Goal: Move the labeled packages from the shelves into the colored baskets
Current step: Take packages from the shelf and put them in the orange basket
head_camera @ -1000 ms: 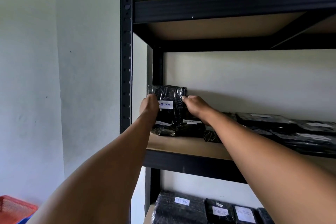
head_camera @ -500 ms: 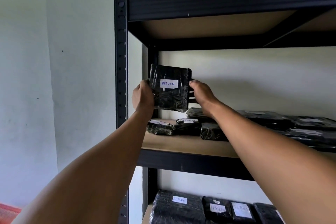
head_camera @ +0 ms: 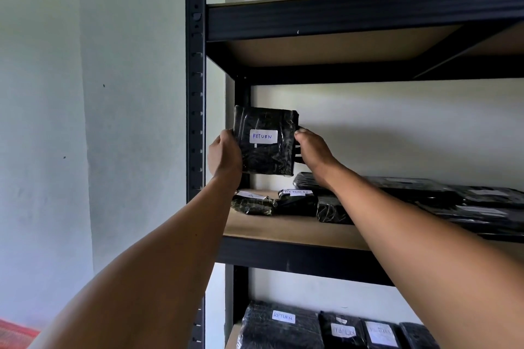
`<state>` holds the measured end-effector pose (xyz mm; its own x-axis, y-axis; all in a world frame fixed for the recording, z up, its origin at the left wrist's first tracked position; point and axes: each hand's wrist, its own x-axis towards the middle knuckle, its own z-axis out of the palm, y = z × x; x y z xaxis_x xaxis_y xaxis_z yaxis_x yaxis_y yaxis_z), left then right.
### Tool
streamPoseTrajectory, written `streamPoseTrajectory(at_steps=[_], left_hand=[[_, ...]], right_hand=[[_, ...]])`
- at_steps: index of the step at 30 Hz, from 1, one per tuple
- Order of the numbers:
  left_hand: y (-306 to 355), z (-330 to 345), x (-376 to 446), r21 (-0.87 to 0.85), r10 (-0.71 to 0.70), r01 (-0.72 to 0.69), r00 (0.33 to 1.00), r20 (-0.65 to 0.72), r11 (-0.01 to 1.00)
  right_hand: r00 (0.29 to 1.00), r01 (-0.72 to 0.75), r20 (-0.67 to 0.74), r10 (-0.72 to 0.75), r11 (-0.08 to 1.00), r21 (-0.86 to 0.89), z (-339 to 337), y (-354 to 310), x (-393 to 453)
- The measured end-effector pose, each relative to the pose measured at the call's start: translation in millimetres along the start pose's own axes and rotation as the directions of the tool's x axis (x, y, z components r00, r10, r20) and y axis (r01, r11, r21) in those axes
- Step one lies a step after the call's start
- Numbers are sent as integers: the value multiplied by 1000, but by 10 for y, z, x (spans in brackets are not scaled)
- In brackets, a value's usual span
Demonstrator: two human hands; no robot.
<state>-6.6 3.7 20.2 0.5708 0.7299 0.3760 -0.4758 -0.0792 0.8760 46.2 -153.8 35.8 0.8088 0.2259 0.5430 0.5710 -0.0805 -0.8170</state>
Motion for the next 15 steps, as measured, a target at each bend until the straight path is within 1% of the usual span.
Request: streamPoseTrajectory(at_steps=[2,6,11,13,15], left_hand=[[-45,2,22,39,-34,34,999,-7,999],[-145,17,44,75,-117,116,993,3,990],[-268,-1,20,150,-131,129,991,4,980],[-262,-3,17,179,-142,140,990,-4,974],[-211,-1,-1,216,-150,146,989,4,966]], right_hand=[[1000,-13,4,13,1000,-17,50,37,9],[997,-59,45,64,992,-111,107,180,58],[991,-54,102,83,965,-258,106,278,5],[990,-63,101,99,948,-312,82,334,14],[992,-72,72,104,931,-357,45,390,34]])
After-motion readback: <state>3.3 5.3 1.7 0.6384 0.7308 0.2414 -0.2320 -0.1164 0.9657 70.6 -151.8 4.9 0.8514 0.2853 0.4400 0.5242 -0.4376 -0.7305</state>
